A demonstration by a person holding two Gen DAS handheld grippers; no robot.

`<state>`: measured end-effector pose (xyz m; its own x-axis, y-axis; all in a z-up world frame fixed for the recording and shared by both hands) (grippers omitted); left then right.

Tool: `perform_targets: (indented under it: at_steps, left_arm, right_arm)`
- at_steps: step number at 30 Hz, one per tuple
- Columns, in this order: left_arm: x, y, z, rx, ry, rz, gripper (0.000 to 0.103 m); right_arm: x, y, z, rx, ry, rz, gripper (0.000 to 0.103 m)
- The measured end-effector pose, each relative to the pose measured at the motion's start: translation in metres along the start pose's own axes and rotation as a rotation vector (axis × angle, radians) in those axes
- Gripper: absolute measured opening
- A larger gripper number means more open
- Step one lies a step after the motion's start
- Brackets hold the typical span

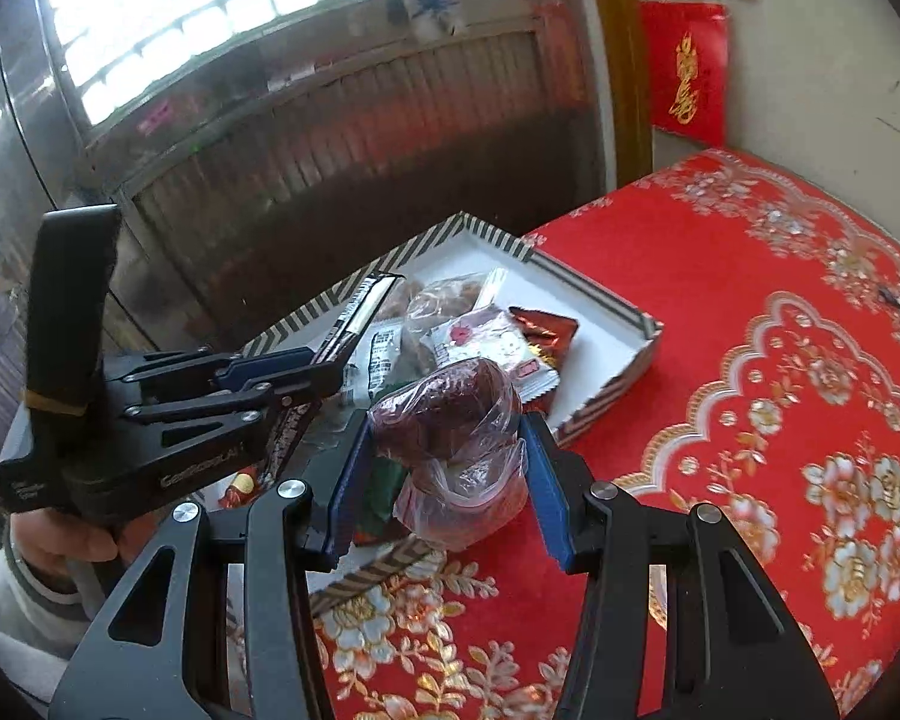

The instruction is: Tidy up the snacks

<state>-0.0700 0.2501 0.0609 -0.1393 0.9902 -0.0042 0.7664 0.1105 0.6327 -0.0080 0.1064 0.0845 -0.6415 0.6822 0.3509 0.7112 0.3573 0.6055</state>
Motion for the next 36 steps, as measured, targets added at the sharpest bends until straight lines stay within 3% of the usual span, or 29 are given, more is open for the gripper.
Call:
perform_targets:
  at_steps: [11,16,19,20,22,24,29,31,36]
  left_arm:
    - [0.014,-0.006,0.017,0.025,0.042,-0.033,0.021]
    - [0.022,-0.007,0.018,0.022,0.053,-0.061,0.026]
    - [0.023,-0.007,0.018,0.017,0.097,-0.069,0.049]
    - [0.024,-0.007,0.017,0.009,0.11,-0.071,0.063]
    - [0.026,-0.007,0.012,-0.01,0.13,-0.081,0.072]
    - [0.025,-0.007,0.007,-0.023,0.143,-0.081,0.081]
    - [0.017,-0.005,-0.003,-0.063,0.193,-0.058,0.087]
    - [0.014,-0.005,-0.007,-0.079,0.18,-0.066,0.09]
    - [0.004,-0.008,-0.011,-0.093,0.189,-0.056,0.092]
  right_arm:
    - [0.02,0.008,0.063,0.109,0.017,-0.008,0.049]
    - [0.016,0.005,0.069,0.103,0.031,0.048,0.051]
    - [0.016,0.006,0.059,0.08,0.057,0.066,0.051]
    - [0.016,0.005,0.054,0.056,0.054,0.065,0.053]
    - [0.015,0.005,0.044,0.016,0.041,0.077,0.061]
    - [0.011,0.003,0.035,-0.008,0.055,0.098,0.063]
    - [0.006,-0.006,0.017,-0.07,0.013,0.113,0.064]
    - [0.004,-0.011,0.009,-0.098,-0.032,0.106,0.069]
    - [-0.005,-0.021,-0.003,-0.123,-0.062,0.126,0.07]
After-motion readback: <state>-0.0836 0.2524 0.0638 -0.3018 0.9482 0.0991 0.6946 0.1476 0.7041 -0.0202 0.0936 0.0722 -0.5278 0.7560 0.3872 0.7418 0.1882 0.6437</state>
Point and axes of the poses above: each gripper's, at about its wrist camera, not at the fingertips, and z roughly the way its jaws point, x to its left, y to its top, the point moved 1 cm from there along z, roughly the way its jaws point, and after that the axes turned 10 degrees about z, right-handed, at the moved point
